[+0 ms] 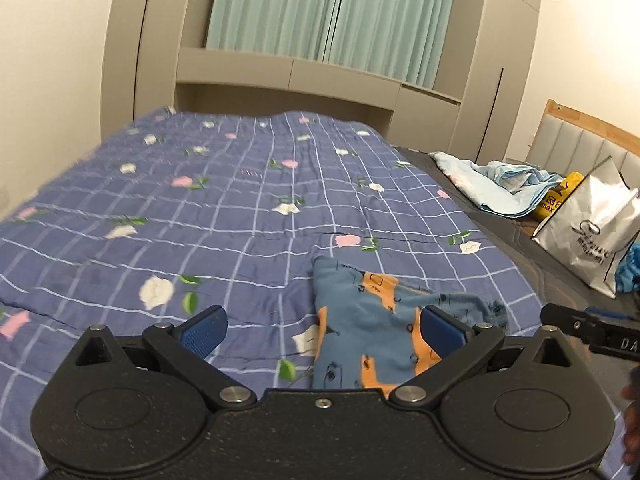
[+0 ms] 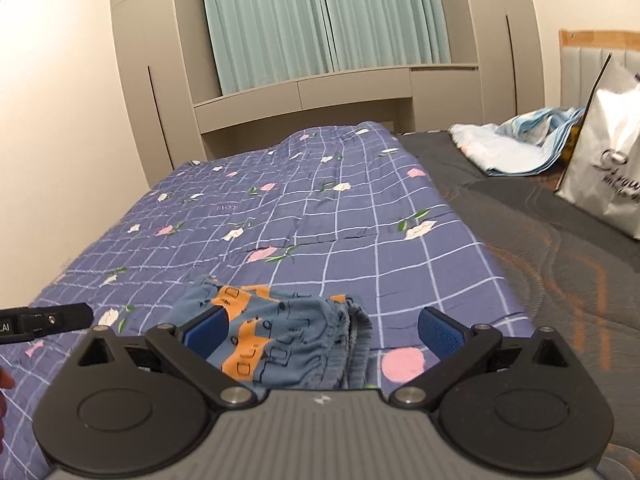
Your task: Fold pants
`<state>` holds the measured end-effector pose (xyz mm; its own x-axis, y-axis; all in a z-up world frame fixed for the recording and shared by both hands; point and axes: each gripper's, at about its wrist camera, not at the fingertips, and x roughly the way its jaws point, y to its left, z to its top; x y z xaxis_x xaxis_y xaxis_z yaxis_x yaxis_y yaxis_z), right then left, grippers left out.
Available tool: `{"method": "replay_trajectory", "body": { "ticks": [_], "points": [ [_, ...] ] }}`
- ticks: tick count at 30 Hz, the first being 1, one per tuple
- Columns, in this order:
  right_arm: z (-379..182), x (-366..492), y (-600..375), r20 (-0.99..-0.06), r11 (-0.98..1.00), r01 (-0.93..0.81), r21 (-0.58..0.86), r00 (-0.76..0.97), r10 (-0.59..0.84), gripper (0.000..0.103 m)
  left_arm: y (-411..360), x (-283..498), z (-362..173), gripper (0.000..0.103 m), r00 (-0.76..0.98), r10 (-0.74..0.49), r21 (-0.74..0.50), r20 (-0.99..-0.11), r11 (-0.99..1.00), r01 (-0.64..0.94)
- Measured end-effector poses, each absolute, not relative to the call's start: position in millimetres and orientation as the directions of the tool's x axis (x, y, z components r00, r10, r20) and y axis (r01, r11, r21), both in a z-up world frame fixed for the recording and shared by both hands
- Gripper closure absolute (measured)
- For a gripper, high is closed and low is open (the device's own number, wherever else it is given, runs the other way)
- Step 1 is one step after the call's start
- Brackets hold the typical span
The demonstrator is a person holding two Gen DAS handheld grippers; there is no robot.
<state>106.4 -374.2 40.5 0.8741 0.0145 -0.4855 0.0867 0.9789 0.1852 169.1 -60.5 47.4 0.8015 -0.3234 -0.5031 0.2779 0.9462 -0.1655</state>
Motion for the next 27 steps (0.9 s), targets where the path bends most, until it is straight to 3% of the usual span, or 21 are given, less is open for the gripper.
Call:
{"method": "replay_trajectory", "body": {
  "ticks": [15, 27],
  "points": [
    [18, 3, -327, -0.486, 0.992, 0.112, 0.055, 0.871, -0.071, 0.000, -24, 68, 11, 0.001, 0.828, -0.278, -0.124, -0.488, 0.960, 0.250],
    [11, -27, -311, -0.480, 0.991, 0.131, 0.033, 0.872, -0.100, 0.000, -21, 39, 0, 0.001, 0.841, -0.268, -0.084, -0.470, 0.962, 0.260]
  ]
}}
